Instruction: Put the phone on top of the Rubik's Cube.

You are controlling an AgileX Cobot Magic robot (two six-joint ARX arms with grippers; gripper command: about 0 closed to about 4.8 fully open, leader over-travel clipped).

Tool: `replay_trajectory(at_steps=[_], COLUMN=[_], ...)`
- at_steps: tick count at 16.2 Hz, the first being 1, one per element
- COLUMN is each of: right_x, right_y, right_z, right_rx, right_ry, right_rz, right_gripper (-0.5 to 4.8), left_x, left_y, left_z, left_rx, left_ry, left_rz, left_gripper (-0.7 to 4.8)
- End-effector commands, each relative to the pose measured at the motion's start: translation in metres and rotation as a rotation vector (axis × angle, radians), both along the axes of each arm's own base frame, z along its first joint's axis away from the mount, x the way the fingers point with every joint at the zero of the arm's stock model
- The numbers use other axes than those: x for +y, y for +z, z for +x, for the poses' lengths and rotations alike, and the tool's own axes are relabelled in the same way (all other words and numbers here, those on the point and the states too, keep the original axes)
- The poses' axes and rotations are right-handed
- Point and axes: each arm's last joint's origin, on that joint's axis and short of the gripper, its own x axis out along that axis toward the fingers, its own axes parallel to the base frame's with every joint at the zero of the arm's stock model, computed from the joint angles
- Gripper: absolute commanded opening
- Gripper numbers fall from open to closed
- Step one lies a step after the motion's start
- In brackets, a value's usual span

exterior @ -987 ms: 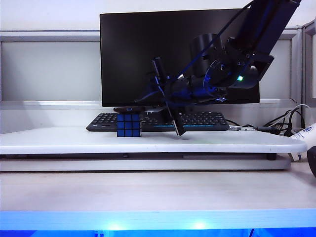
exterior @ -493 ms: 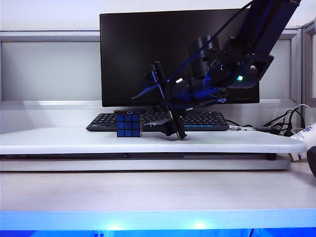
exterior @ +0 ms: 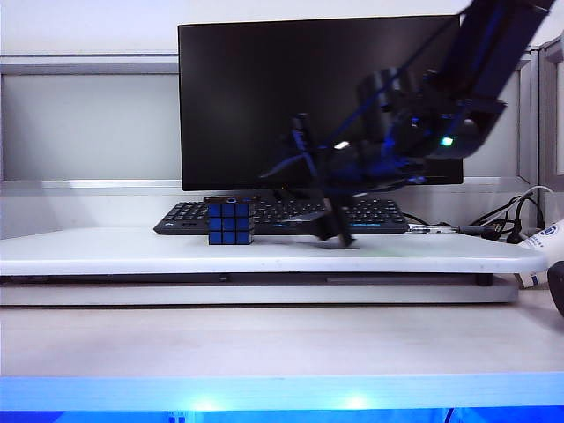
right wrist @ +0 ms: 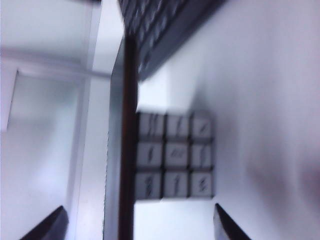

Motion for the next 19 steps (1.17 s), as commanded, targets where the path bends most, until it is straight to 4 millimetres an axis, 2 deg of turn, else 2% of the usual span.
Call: replay_trajectory(at_steps=[1,5,10,13,15,18,19], right_x=[-0.02,-0.046,-0.062,-0.078,-0.092,-0.116,-0.122], right_y=[0.009,0.021,0.032,0.051,0.074,0.107,0.114], right_z=[0.009,0.018,0.02,0.018,0.01,-0.016,-0.025], right_rx=[-0.055,-0.164,-0.259,-0.34,-0.398,-0.428,-0.423], right_ry=[-0.004,-0.016,0.035,0.039,0.032,0.021,0.013], right_rz=[0.027,0.074,0.067,0.014,-0.097,-0.388,-0.472], right_gripper=[3.73,3.72,3.64,3.31,3.31,3.23,3.06], left_x=[0.0,-0.001,-0.002,-0.003,-0.003,-0.003,-0.003], left_y=[-0.002,-0.002,-0.001,-0.001,-0.001,-0.001,-0.001], left_z=[0.0,0.0,-0.001,-0.001,-0.001,-0.001,-0.001], left_rx=[0.018,0.017,0.015,0.014,0.014,0.014,0.014], left_ry=[0.0,-0.029,-0.088,-0.107,-0.116,-0.116,-0.116], left_rz=[0.001,-0.003,-0.014,-0.018,-0.019,-0.019,-0.019], left_gripper=[-0.06,-0.05,-0.06,-0.06,-0.06,-0.05,-0.06])
